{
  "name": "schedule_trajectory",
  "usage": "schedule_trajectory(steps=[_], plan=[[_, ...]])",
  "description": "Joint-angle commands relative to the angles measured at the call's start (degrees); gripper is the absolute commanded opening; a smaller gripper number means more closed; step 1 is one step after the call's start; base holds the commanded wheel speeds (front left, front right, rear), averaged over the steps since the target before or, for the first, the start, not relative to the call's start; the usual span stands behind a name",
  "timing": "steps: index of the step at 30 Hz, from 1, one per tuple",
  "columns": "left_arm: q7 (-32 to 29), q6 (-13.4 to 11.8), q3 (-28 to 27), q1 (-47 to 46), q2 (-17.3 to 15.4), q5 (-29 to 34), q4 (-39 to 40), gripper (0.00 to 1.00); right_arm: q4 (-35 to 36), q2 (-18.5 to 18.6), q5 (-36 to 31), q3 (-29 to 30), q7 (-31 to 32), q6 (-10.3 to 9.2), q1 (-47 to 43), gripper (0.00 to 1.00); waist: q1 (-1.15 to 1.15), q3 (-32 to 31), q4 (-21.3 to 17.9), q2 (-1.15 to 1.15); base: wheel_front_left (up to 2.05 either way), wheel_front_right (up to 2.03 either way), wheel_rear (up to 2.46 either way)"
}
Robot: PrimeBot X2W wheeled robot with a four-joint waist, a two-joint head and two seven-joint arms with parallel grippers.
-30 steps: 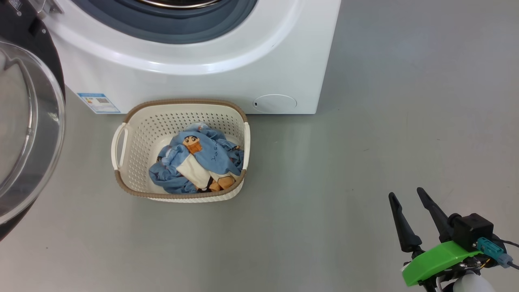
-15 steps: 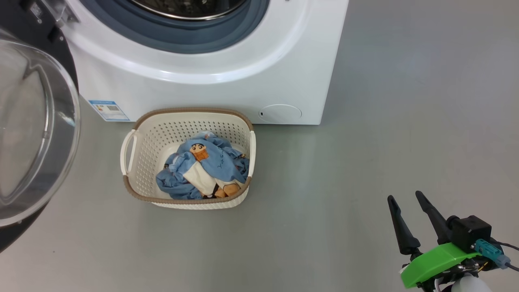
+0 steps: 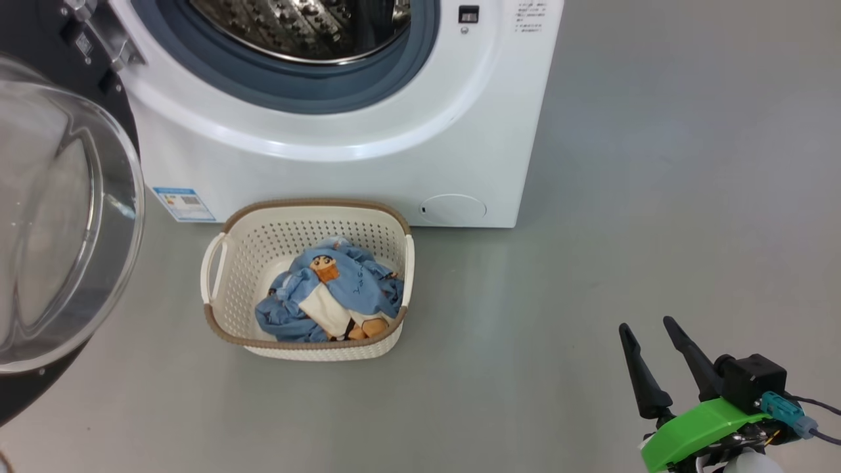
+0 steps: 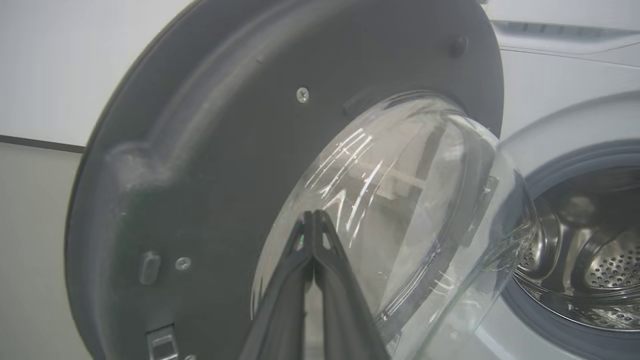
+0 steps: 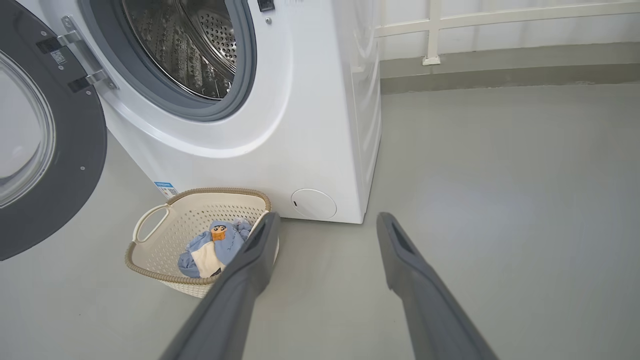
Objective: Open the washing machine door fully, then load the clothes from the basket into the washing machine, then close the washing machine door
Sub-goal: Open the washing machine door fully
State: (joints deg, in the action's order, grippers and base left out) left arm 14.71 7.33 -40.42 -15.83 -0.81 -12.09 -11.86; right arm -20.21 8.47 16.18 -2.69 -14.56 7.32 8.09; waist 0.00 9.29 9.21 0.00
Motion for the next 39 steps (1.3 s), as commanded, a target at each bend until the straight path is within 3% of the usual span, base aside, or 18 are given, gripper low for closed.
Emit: schedule_trajectory(steps=[1, 12, 13, 16, 21, 26, 36, 39], plan=[[0.3, 0.1, 0.9, 1.7, -2.1, -0.7, 2.5, 0.0, 1.1, -0.1, 0.1, -1.3, -0.4, 0.17, -0.6, 1.0, 0.0, -0.7, -0.4, 0.0, 0.0, 0.0, 0.0], [0.3, -8.4, 18.1, 12.2, -2.1, -5.1, 11.0, 0.03, 0.9, -0.6, 0.3, -1.6, -0.4, 0.17, -1.9, 1.0, 0.0, -2.9, -1.9, 0.0, 0.0, 0.0, 0.0], [0.3, -8.9, 18.9, 12.8, -2.1, -5.1, 11.6, 0.17, 0.9, -0.7, 0.3, -1.7, -0.4, 0.17, -1.9, 1.0, 0.0, -3.2, -2.1, 0.0, 0.0, 0.0, 0.0], [0.3, -9.9, 21.2, 14.5, -2.1, -4.6, 13.1, 0.99, 0.9, -0.9, 0.2, -1.8, -0.4, 0.17, -2.2, 1.0, 0.0, -3.9, -2.9, 0.0, 0.0, 0.0, 0.0], [0.3, -10.1, 24.1, 16.5, -2.1, -3.7, 13.9, 1.0, 1.5, -1.1, 0.1, -1.9, -0.4, 0.17, -2.1, 1.0, 0.0, -4.4, -4.3, 0.0, 0.0, 0.0, 0.0], [0.3, -8.4, 28.6, 18.1, -2.1, -0.9, 12.0, 1.0, 2.8, -1.1, -0.6, -2.3, -0.4, 0.17, -1.6, 1.0, 0.0, -4.9, -6.5, 0.0, 0.0, 0.0, 0.0], [0.3, -6.7, 31.0, 18.7, -2.1, -0.3, 10.9, 1.0, 4.7, -1.2, -1.6, -2.4, -0.4, 0.17, -1.1, 1.0, 0.0, -4.9, -10.4, 0.0, 0.0, 0.0, 0.0], [0.3, -7.2, 31.5, 18.9, -2.1, 0.5, 9.4, 1.0, 5.2, -1.4, -1.9, -2.5, -0.4, 0.17, -1.1, 1.0, 0.0, -4.8, -11.6, 0.0, 0.0, 0.0, 0.0]])
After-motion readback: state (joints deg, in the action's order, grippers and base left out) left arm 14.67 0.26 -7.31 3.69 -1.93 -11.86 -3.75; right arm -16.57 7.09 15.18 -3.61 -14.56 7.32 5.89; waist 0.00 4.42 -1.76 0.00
